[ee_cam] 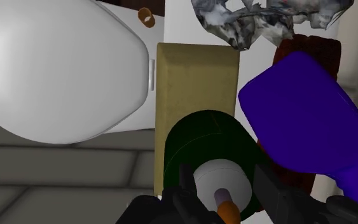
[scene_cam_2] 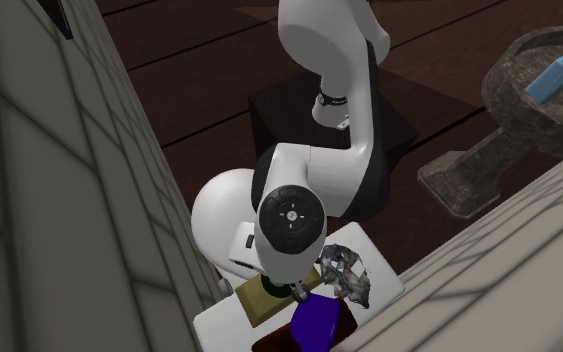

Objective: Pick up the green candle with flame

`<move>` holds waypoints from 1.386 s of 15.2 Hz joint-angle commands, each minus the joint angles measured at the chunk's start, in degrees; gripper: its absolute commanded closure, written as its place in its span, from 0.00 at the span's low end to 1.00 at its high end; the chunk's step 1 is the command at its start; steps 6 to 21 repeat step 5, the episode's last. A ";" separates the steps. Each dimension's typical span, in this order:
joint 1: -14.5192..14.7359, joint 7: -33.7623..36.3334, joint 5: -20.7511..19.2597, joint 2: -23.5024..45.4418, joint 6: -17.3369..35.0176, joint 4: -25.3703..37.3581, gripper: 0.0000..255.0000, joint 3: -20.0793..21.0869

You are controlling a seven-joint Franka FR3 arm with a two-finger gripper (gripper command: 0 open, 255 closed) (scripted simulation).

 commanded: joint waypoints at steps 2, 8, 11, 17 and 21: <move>-0.06 -0.36 0.50 -0.72 -1.95 1.33 1.00 0.27; -0.07 -0.49 0.67 -0.98 -2.71 1.86 1.00 0.36; -0.07 -0.49 0.67 -0.98 -2.71 1.86 1.00 0.36; -0.07 -0.49 0.67 -0.98 -2.71 1.86 1.00 0.36; -0.07 -0.49 0.67 -0.98 -2.71 1.86 1.00 0.36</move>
